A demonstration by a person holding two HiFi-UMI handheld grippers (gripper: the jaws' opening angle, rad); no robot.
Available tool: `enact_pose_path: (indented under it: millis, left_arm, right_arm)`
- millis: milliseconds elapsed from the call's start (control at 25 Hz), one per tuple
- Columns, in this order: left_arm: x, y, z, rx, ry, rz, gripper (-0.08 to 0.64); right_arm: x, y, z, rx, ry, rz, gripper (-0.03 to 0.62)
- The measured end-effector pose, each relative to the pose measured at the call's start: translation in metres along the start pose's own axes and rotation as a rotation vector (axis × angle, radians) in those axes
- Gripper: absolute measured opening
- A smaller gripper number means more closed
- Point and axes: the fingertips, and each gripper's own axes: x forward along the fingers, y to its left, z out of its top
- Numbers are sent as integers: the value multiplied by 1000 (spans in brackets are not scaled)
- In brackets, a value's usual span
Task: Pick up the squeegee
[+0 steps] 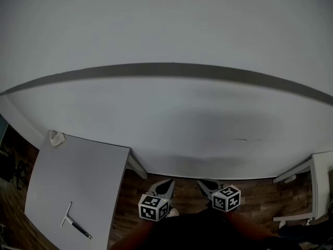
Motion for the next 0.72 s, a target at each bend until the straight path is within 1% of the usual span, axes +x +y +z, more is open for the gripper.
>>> enact_pose_path:
  millis: [320, 560, 720]
  left_arm:
    - [8, -34, -6, -31, -29, 68, 6]
    - [7, -62, -16, -68, -58, 132, 6]
    - [5, -79, -24, -77, -68, 180, 6]
  right_arm:
    - [-27, -17, 8, -51, 29, 66, 6]
    - [-51, -25, 0, -81, 61, 121, 6]
    - [-63, -30, -6, -98, 79, 159, 6]
